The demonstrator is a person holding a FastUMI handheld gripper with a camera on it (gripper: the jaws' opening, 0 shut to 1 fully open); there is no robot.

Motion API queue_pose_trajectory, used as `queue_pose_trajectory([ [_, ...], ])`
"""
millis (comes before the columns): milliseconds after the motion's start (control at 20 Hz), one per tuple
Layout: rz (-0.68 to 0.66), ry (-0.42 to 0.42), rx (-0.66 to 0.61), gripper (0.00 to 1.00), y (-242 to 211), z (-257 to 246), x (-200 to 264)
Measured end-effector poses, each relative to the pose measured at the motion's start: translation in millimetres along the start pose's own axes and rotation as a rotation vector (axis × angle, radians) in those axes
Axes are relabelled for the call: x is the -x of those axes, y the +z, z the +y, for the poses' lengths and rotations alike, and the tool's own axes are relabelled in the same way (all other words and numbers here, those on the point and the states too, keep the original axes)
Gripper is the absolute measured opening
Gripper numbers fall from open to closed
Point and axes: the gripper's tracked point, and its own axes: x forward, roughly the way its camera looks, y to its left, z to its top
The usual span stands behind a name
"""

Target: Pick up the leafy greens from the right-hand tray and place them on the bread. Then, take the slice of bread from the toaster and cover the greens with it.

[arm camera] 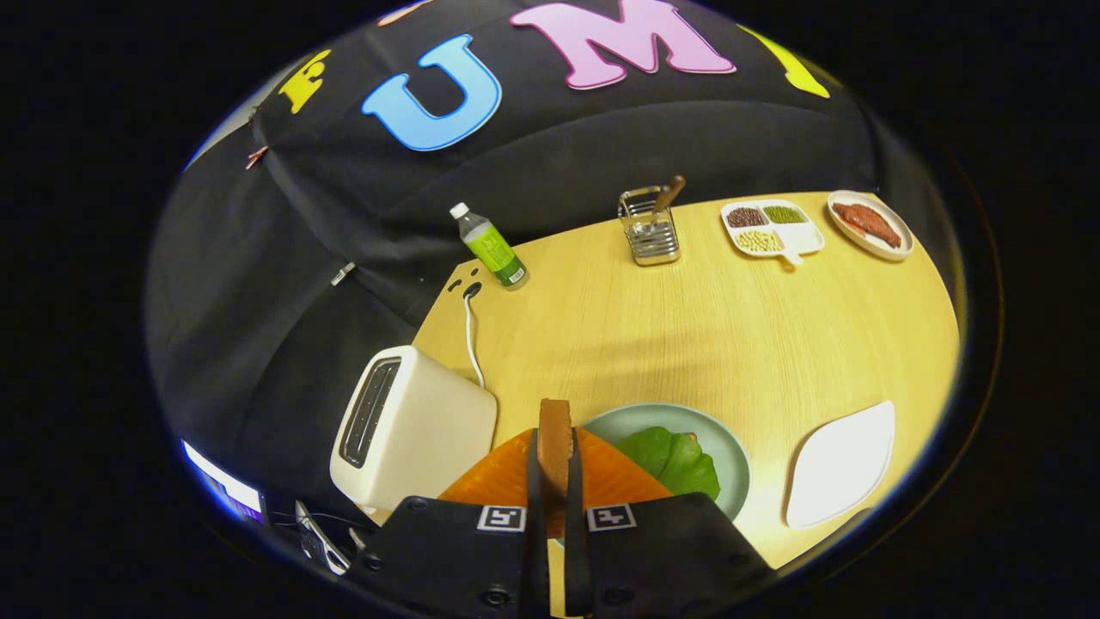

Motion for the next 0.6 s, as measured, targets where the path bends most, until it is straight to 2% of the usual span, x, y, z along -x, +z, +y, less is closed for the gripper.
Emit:
queue_pose_trajectory([
  [300,0.022,-0.052,-0.021,0.11,-19.1,-35.7,-11.6],
  [450,0.025,-0.120,-0.031,0.12,-21.7,-57.4,-9.0],
  [600,0.042,-0.169,-0.012,0.18,-27.6,-72.0,-7.8],
])
